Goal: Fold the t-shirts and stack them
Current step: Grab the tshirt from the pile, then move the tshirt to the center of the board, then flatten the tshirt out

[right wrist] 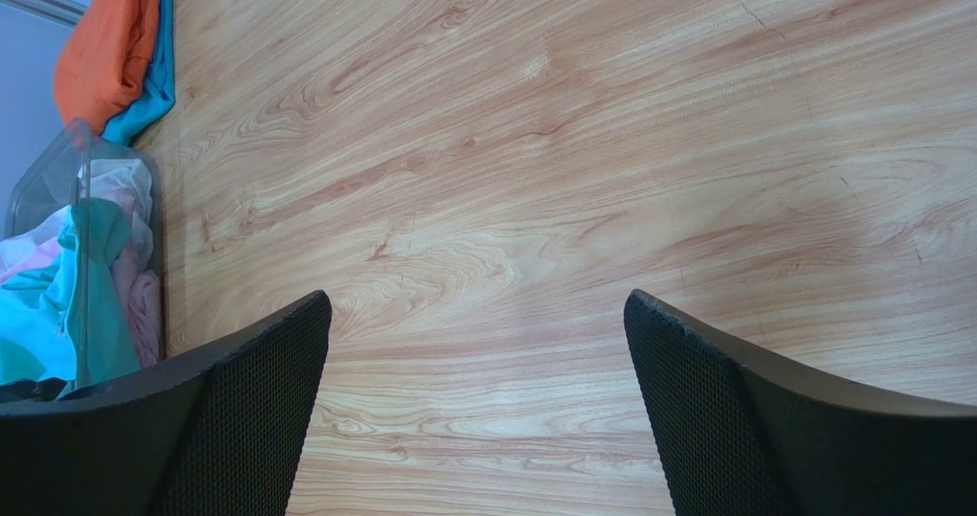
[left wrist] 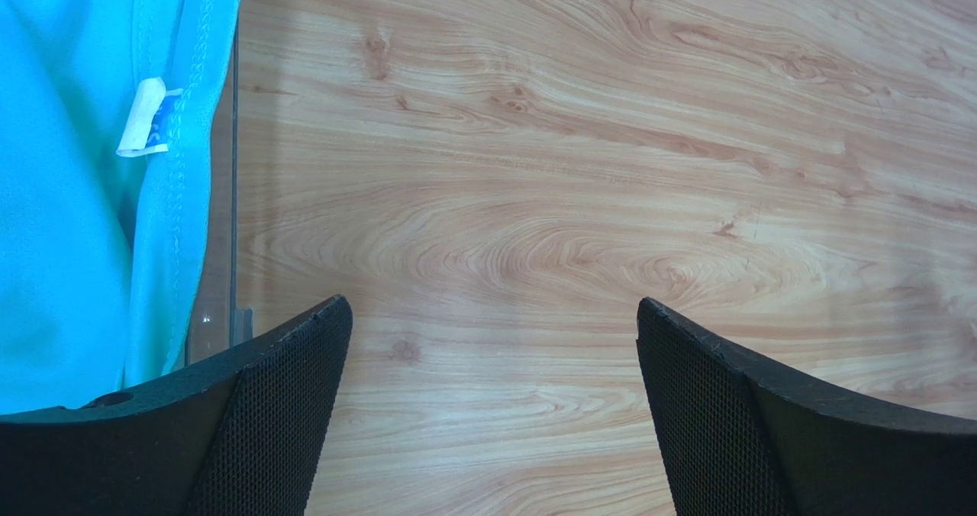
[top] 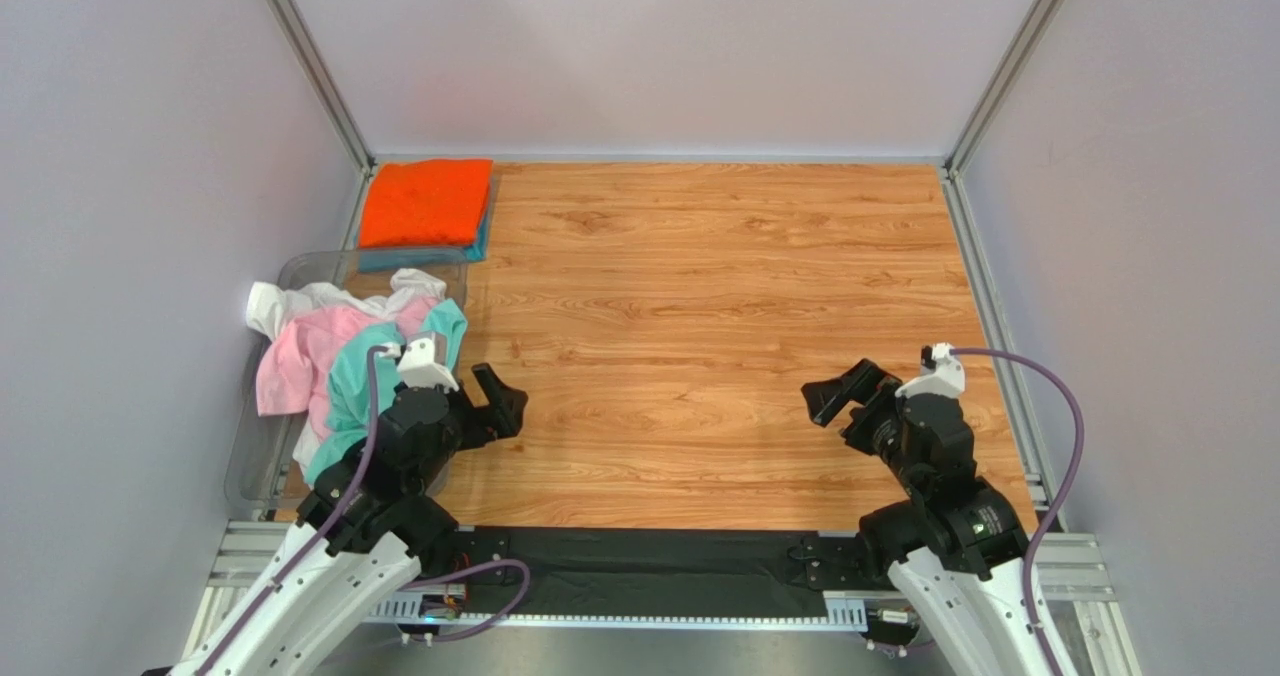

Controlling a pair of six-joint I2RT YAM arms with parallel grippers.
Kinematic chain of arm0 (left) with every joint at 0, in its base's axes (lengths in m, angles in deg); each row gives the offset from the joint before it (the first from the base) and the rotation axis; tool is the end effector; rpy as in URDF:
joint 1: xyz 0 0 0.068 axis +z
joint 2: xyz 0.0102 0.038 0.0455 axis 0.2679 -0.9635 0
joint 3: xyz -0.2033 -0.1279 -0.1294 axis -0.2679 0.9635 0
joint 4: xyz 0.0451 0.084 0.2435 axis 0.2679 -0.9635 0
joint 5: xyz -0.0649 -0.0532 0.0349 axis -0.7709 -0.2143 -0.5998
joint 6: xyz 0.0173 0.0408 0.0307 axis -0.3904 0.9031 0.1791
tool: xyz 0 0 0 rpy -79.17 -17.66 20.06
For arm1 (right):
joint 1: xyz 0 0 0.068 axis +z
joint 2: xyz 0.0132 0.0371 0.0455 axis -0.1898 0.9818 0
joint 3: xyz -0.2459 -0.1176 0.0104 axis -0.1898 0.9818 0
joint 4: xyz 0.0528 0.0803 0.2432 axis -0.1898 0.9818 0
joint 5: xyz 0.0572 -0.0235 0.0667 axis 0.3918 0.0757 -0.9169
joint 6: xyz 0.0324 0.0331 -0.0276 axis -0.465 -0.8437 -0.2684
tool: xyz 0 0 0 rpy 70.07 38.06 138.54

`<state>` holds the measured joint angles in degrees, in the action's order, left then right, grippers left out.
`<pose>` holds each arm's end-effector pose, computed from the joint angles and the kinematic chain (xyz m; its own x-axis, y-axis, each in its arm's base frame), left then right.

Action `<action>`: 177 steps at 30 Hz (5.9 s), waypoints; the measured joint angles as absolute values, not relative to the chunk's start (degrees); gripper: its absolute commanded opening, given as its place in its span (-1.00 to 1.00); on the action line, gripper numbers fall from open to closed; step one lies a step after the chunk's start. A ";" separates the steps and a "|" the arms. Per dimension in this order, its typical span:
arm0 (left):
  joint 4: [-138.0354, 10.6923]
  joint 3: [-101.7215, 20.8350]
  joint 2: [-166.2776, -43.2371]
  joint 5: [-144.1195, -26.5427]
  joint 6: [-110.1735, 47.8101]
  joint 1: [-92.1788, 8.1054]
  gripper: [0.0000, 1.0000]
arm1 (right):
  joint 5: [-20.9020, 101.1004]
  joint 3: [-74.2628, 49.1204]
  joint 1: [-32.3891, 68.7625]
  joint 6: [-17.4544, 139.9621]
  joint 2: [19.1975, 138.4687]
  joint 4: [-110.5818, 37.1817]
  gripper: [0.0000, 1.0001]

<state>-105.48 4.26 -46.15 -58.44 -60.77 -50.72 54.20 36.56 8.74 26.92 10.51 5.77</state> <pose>0.0811 -0.0432 0.2419 -0.5077 -0.4053 -0.7603 -0.0220 0.8883 -0.4588 0.0783 0.0238 0.2348 -0.5066 0.5131 -0.6929 0.1209 0.8380 0.5322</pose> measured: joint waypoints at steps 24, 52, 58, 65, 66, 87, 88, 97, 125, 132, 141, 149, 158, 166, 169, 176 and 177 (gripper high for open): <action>-107.77 -11.85 -74.85 -51.53 -63.90 -26.06 0.98 | 51.40 37.87 8.74 27.67 10.11 3.94 1.00; -102.03 -12.79 -81.97 -62.24 -59.26 -12.05 -1.00 | 50.90 37.89 8.76 28.45 13.26 3.61 1.00; -100.36 -14.27 -76.94 -77.32 -57.56 -12.44 -1.00 | 50.83 37.89 8.76 28.45 13.26 3.59 1.00; -100.34 -23.93 -76.97 -86.28 -55.26 -24.68 -1.00 | 50.75 37.89 8.76 28.45 13.06 3.59 1.00; -100.19 -25.70 -77.03 -87.55 -55.02 -26.78 -1.00 | 50.72 37.89 8.76 28.45 12.93 3.59 1.00; -92.12 -67.56 -106.95 -109.41 -51.00 -59.26 -0.82 | 50.18 38.86 8.74 28.43 12.47 2.52 1.00; -92.23 -66.01 -106.89 -108.14 -50.21 -59.20 -0.55 | 50.18 38.86 8.76 28.41 12.43 2.52 1.00; -92.54 -29.22 -95.44 -91.75 -52.84 -44.49 0.99 | 50.42 38.86 8.76 27.78 12.47 2.63 1.00; -67.32 17.75 -84.27 -100.58 -69.27 -62.96 0.78 | 42.59 43.01 8.76 25.35 27.38 -2.99 1.00; -58.66 16.33 -94.15 -99.70 -71.04 -65.56 0.03 | 41.96 44.95 8.76 24.43 27.27 -4.32 0.96; -56.67 15.45 -101.01 -97.93 -71.13 -65.78 -0.92 | 41.72 46.44 8.74 24.39 29.87 -6.18 0.71; -60.43 15.43 -97.23 -93.06 -70.43 -65.78 -1.00 | 41.83 47.29 8.76 25.46 37.50 -10.18 -0.24; -72.47 13.03 -89.95 -83.11 -68.09 -65.78 -1.00 | 41.35 46.51 8.92 26.73 35.77 -9.44 -1.00; -89.63 -1.75 -81.08 -67.62 -61.88 -65.78 -1.00 | 48.95 33.20 9.18 30.81 24.43 0.27 -1.00; -94.35 -10.64 -78.30 -61.26 -58.12 -65.78 -1.00 | 52.04 24.52 9.18 32.82 24.28 3.46 -1.00; -99.53 -30.05 -74.17 -54.72 -49.08 -65.78 -1.00 | 56.28 1.37 9.18 37.87 26.44 8.22 -1.00; -99.88 -32.63 -73.62 -54.74 -48.05 -65.78 -1.00 | 56.43 -1.64 9.18 38.42 26.53 8.77 -1.00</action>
<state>-99.88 -32.63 -73.62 -54.74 -48.05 -65.78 56.43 -1.64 9.18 38.42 26.53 8.77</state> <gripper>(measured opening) 0.009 0.006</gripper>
